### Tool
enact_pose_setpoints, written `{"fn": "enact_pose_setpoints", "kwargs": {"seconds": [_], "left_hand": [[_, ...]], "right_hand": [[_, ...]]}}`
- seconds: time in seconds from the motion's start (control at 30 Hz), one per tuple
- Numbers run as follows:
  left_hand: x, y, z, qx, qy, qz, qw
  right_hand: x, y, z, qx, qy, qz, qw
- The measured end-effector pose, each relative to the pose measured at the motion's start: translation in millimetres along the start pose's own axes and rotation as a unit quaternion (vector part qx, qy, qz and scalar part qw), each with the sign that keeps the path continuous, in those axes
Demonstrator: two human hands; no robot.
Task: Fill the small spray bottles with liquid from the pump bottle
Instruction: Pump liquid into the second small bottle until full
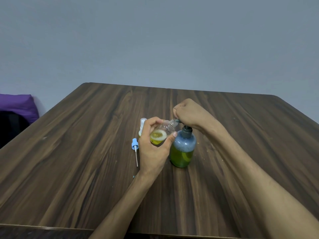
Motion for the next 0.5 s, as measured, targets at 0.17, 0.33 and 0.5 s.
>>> {"fn": "enact_pose_setpoints", "kwargs": {"seconds": [0.17, 0.33, 0.5], "left_hand": [[0, 1, -2, 0.001, -0.008, 0.002, 1.0], [1, 0, 0, -0.002, -0.002, 0.003, 1.0], [2, 0, -4, 0.008, -0.012, 0.005, 1.0]], "right_hand": [[4, 0, -1, -0.003, -0.015, 0.008, 1.0], [1, -2, -5, 0.012, -0.015, -0.021, 1.0], [0, -1, -3, -0.004, -0.033, -0.016, 0.999]]}}
Point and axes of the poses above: each hand's wrist, its own y-axis away from the middle knuckle, its own x-axis out of the palm, z = x × y, the point moved 7 cm from there along -y, towards the middle knuckle, and after that the axes turned 14 degrees about y, right-handed, at the moved point
